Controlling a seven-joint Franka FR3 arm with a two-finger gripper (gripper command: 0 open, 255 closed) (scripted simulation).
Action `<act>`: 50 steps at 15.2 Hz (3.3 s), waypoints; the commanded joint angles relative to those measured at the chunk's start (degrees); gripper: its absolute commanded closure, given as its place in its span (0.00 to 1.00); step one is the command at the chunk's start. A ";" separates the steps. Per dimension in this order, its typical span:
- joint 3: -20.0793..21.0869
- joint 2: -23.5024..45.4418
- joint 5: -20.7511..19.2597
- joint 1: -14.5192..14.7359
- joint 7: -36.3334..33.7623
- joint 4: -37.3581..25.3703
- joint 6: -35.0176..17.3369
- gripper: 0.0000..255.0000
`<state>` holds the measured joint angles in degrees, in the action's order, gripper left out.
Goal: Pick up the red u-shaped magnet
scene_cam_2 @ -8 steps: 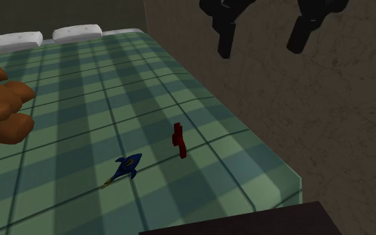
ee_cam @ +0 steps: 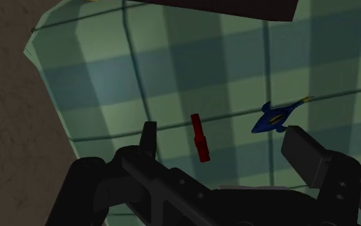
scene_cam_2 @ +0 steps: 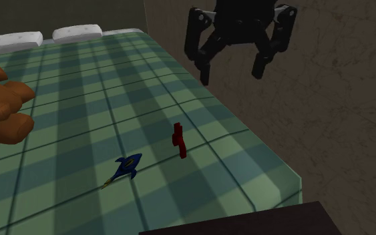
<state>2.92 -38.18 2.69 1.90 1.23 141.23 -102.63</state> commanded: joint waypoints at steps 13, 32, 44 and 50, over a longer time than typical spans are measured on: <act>2.42 28.75 -1.49 1.11 1.76 -3.12 -23.72 0.00; 2.52 72.61 -9.00 4.60 0.86 -30.18 -37.42 0.00; 1.88 78.97 -9.75 5.14 0.55 -32.88 -40.98 1.00; 1.88 78.98 -9.75 5.15 0.53 -32.90 -40.97 1.00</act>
<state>4.80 40.78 -7.06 7.05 1.76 108.31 -143.59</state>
